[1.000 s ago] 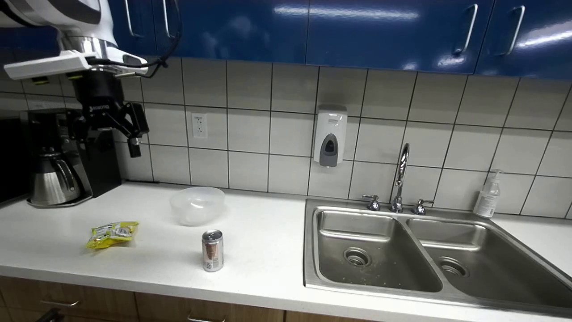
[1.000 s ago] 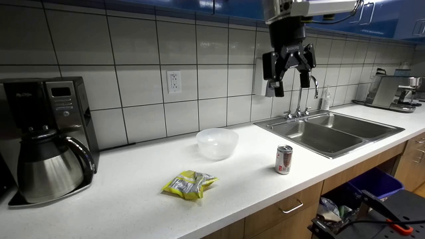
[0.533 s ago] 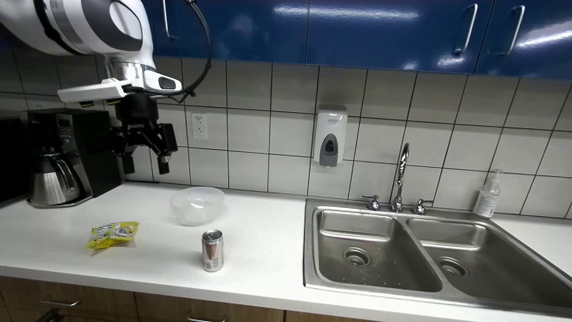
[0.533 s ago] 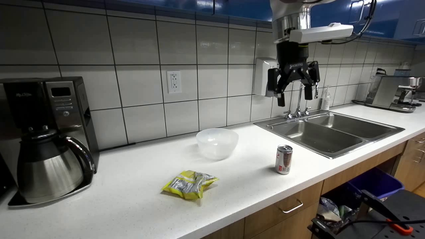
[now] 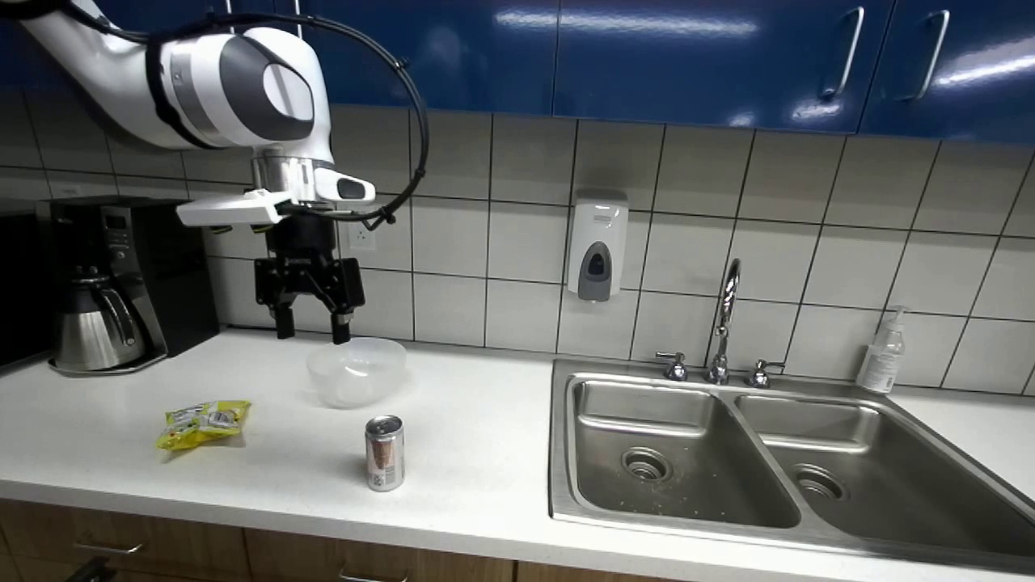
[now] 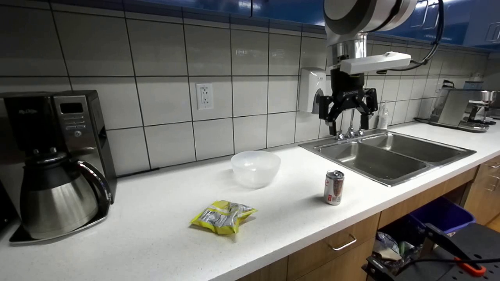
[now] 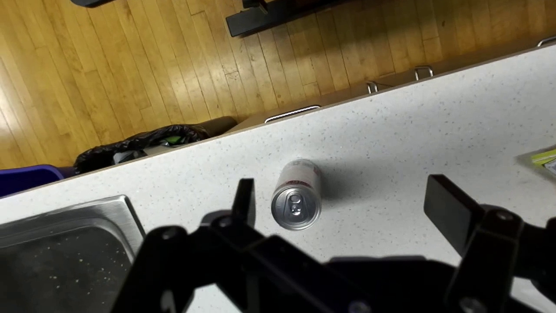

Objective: Put the can in the bowl.

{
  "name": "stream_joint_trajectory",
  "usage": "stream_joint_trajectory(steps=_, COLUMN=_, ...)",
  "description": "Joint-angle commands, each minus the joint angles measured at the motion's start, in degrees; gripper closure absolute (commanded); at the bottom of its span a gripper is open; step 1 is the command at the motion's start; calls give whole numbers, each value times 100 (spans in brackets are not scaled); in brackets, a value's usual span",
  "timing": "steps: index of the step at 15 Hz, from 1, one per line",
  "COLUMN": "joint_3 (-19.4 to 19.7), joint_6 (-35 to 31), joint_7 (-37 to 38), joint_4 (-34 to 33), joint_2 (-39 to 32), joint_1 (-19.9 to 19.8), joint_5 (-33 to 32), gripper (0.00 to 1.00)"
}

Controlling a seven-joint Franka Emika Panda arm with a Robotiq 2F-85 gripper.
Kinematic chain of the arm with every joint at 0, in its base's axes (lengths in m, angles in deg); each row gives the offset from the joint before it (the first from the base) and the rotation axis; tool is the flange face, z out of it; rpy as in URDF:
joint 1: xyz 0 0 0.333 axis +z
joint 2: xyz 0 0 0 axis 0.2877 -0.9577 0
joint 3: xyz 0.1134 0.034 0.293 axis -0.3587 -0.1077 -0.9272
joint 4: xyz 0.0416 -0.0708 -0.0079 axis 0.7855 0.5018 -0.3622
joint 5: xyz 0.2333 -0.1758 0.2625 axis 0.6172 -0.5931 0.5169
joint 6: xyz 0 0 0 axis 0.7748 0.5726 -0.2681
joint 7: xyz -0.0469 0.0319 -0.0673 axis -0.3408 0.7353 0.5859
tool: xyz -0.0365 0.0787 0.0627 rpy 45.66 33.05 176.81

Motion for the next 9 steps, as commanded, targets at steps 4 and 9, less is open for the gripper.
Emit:
stream_joint_trajectory(steps=4, joint_3=200, joint_6=-616, joint_7=94, joint_4=-415, joint_2=-875, joint_1=-126, joint_5=-245, gripper=0)
stream_joint_trajectory(steps=9, joint_3=363, joint_6=-1065, joint_7=131, joint_4=-915, joint_2=-1748, joint_1=-69, joint_5=-260, gripper=0)
